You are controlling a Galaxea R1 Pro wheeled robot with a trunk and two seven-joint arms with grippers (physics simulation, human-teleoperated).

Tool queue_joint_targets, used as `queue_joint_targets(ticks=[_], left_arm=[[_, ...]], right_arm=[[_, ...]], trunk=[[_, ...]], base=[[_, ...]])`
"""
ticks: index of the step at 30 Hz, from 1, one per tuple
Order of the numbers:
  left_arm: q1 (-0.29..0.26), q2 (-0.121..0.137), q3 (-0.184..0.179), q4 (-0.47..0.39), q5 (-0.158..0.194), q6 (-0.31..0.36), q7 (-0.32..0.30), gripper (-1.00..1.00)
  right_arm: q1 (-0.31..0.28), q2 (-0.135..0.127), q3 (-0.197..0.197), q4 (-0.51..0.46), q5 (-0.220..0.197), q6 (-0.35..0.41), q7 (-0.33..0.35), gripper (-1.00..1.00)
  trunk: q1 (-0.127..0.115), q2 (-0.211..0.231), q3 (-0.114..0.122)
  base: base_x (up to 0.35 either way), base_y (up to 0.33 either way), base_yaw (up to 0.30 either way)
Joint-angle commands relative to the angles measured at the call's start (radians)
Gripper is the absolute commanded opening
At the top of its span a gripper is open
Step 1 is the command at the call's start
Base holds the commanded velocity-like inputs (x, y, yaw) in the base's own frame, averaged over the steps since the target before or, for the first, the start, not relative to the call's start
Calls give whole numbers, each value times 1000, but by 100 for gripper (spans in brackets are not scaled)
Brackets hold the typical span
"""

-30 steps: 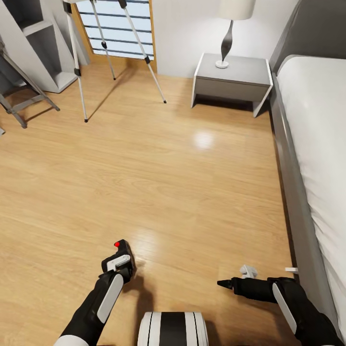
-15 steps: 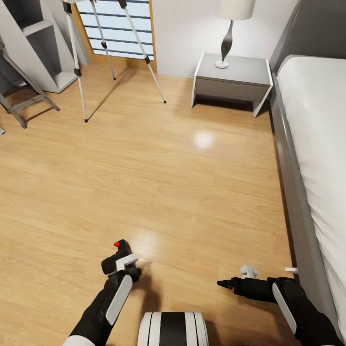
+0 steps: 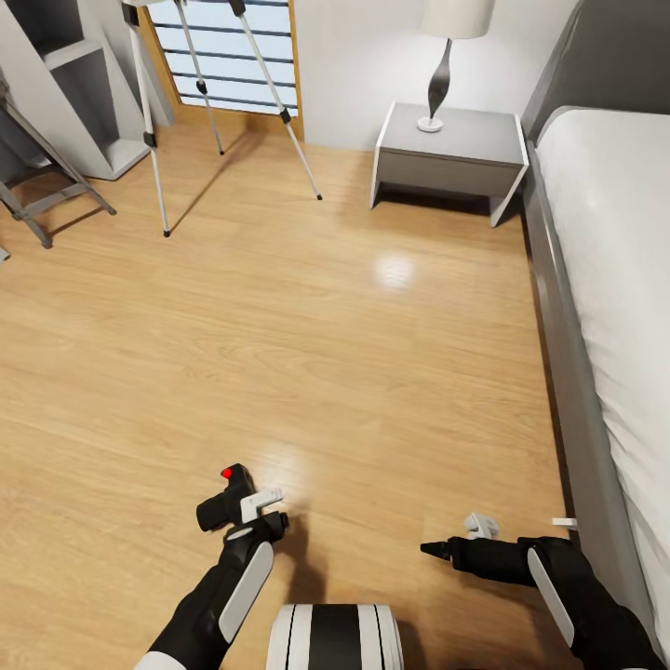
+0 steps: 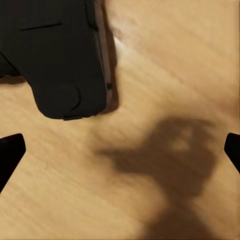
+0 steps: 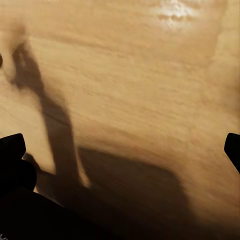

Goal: Attach the digital camera to the camera tripod in the bedroom.

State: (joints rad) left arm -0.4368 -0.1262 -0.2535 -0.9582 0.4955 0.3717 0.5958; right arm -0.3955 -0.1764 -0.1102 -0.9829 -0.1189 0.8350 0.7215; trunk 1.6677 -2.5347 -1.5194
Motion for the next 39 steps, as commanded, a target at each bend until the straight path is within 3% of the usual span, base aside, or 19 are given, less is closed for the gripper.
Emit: queue_joint_targets(ticks=[1, 21, 39], left_arm=[[0, 0, -4, -1, 6, -2, 8, 100], [0, 4, 6, 2, 10, -17, 10, 100], [0, 5, 7, 1, 14, -27, 10, 100]], right_arm=[[0, 0, -1, 0, -9, 8, -2, 100], [0, -1, 0, 0, -12, 9, -2, 100], [0, 0, 0, 0, -12, 8, -2, 100]], trunk=[[0, 0, -1], [0, 0, -1], [8, -4, -70]], base=[[0, 0, 0], [0, 0, 0], [0, 0, 0]])
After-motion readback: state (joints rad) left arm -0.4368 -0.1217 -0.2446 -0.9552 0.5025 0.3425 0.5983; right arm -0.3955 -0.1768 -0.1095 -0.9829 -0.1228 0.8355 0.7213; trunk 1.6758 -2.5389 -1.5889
